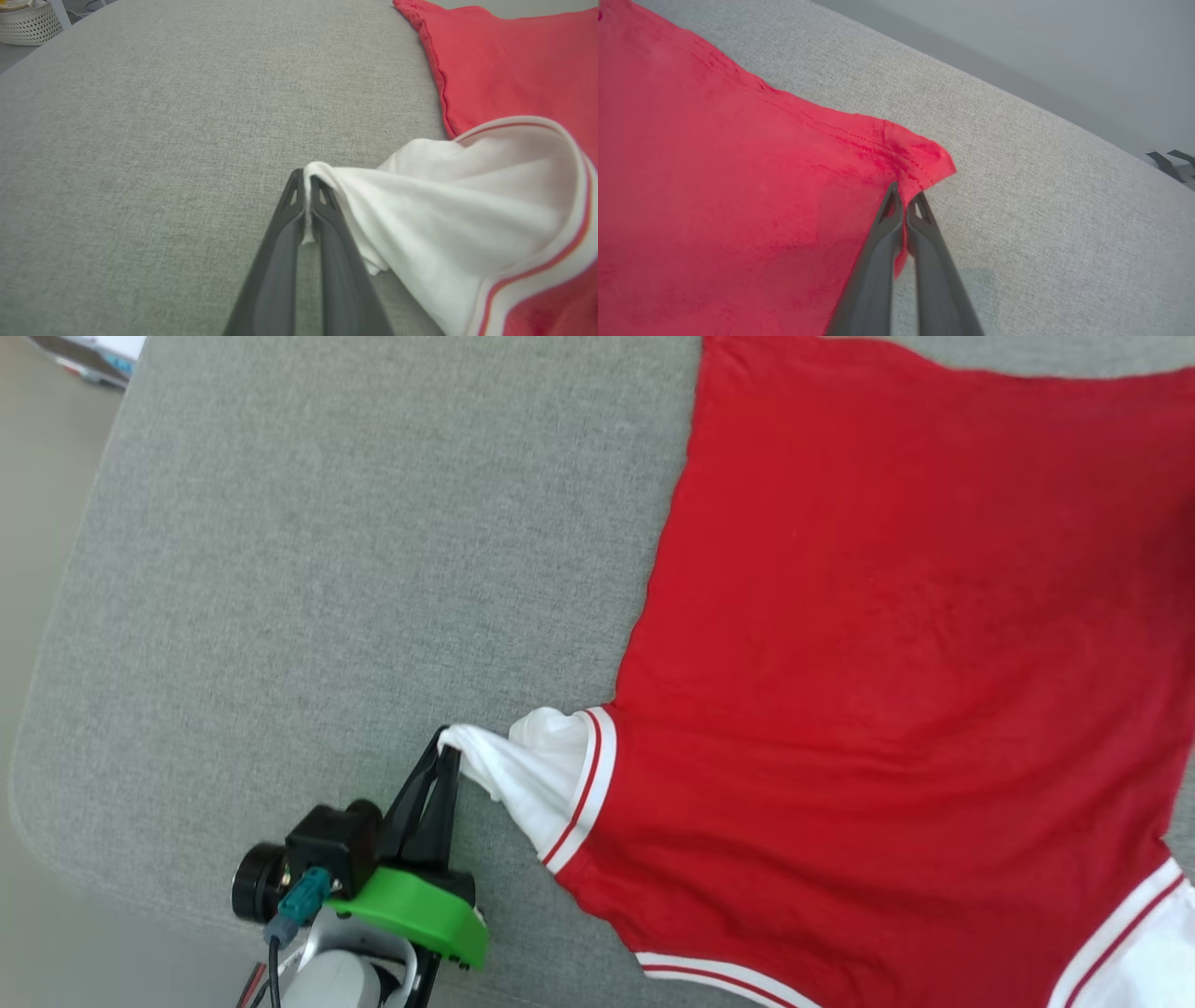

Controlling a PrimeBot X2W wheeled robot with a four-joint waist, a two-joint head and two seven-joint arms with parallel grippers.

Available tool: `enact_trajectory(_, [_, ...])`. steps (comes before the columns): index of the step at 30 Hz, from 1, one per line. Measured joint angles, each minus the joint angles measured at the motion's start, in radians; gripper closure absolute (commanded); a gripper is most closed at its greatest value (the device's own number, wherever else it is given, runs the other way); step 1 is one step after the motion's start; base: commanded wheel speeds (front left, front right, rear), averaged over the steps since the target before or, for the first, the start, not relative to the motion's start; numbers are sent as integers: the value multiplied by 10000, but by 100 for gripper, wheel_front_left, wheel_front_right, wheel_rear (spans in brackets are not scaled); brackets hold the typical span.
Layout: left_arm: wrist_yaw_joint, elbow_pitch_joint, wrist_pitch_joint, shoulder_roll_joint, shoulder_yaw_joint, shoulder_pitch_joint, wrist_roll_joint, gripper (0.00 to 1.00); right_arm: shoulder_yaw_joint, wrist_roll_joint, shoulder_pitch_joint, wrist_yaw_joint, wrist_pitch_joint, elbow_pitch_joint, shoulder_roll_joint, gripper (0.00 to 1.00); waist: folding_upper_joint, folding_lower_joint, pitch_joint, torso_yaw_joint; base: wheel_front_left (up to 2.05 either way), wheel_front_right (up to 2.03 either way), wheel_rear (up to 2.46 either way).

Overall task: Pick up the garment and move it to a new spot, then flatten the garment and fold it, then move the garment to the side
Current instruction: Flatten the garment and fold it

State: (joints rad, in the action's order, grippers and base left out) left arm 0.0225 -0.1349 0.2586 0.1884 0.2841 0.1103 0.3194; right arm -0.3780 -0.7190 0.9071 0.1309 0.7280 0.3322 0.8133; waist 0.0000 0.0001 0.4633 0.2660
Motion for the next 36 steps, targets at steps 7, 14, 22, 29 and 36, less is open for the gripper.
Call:
enact_trajectory(7, [-6, -174, 0, 207, -151, -657, -33, 100, 238, -867, -2406, 2, -959, -1195, 859, 100, 0, -1, -986, -443, 0, 0, 0])
enact_trajectory(14, [-111, -192, -42, 433, -259, -1205, -31, 100, 1331, -1181, -5775, 4, -1580, -2247, 1120, 100, 0, -1, -1871, -953, 0, 0, 0])
enact_trajectory(22, [-247, -190, -130, 550, -265, -1524, -15, 100, 3101, -1076, -9621, 4, -1517, -3005, 431, 100, 0, -1, -2573, -1498, 0, 0, 0])
enact_trajectory(29, [-280, -165, -190, 564, -184, -1563, -15, 100, 3545, -560, -11819, 4, -1430, -2886, -1135, 100, 0, -2, -2801, -1726, 0, 0, 0])
enact_trajectory(36, [-357, -102, -265, 616, -105, -1562, -15, 100, 3841, -33, -11844, 4, -1985, -2826, -1810, 0, 0, -1, -2781, -1804, 0, 0, 0])
